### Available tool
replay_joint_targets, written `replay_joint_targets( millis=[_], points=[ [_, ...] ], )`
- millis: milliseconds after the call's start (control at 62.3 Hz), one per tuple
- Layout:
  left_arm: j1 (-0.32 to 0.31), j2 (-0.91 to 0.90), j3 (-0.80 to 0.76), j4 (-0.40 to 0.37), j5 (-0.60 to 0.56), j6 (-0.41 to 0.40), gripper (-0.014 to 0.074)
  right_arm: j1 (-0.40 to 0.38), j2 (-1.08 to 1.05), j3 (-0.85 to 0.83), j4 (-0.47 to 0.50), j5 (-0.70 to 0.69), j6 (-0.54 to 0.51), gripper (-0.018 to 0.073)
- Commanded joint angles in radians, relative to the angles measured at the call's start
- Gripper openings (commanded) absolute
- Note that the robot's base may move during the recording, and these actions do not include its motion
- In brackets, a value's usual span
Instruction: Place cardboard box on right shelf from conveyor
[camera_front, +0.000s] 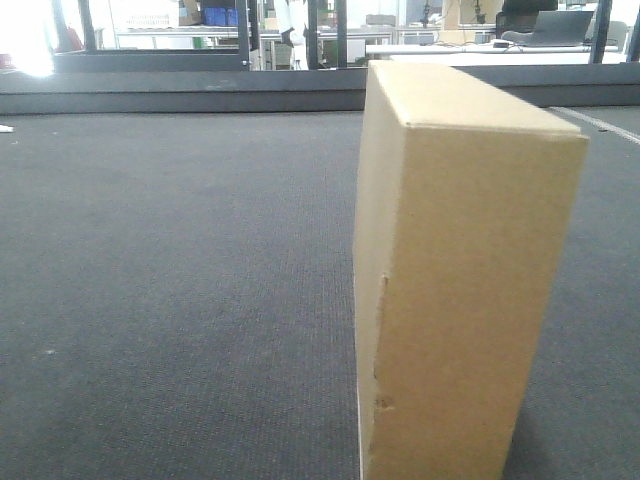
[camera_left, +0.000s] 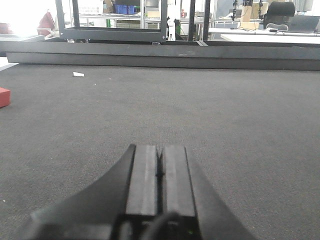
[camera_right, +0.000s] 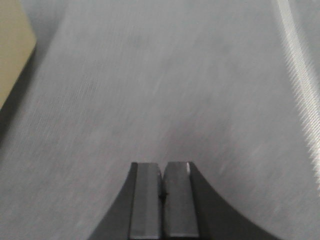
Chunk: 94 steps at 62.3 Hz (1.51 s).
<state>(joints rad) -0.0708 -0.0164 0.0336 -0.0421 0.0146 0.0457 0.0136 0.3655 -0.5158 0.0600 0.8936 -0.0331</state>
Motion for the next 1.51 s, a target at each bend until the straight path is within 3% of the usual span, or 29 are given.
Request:
replay_joint_targets(
  millis=[0,144,273,321,449,481,610,722,995,1219,1492],
  points=[
    [-0.001,-0.006,0.006,-0.005,-0.087,0.0,-0.0116,-0.003,0.075,-0.051,0.042,-0.039,-0.01,0.0049],
    [-0.001,-0.006,0.006,-0.005,-0.087,0.0,-0.0116,-0.003,0.164,-0.051,0.056,-0.054,0.0,0.0049],
    [-0.001,-0.006,0.006,-0.005,-0.087,0.0,-0.0116,-0.003,0.256,-0.068,0.055,-0.069,0.107,0.0104],
    [-0.001,-0.006,0.006,-0.005,-0.087,0.0,-0.0116,-0.003,0.291,-0.09,0.055,-0.06,0.134,0.0197],
    [-0.001,-0.006,0.006,-0.005,-0.087,0.0,-0.0116,-0.003,0.371,-0.174,0.029,-0.032,0.184,0.0599],
    [-0.001,-0.006,0.006,-0.005,-0.087,0.0,-0.0116,-0.003,0.389,-0.206,0.021,-0.022,0.208,0.065],
    [-0.001,-0.006,0.006,-0.005,-0.087,0.0,-0.0116,0.01,0.454,-0.35,-0.001,0.031,0.318,0.0624],
    [-0.001,-0.006,0.006,-0.005,-0.087,0.0,-0.0116,0.068,0.526,-0.485,-0.018,0.086,0.41,0.0624],
    [-0.001,-0.006,0.006,-0.005,-0.087,0.0,-0.0116,0.319,0.756,-0.741,-0.142,0.182,0.64,0.0624],
    [-0.001,-0.006,0.006,-0.005,-0.087,0.0,-0.0116,0.507,0.937,-0.894,-0.172,0.195,0.674,0.0624],
    [-0.001,-0.006,0.006,-0.005,-0.087,0.0,-0.0116,0.614,1.051,-0.975,-0.173,0.196,0.675,0.0624]
  ],
)
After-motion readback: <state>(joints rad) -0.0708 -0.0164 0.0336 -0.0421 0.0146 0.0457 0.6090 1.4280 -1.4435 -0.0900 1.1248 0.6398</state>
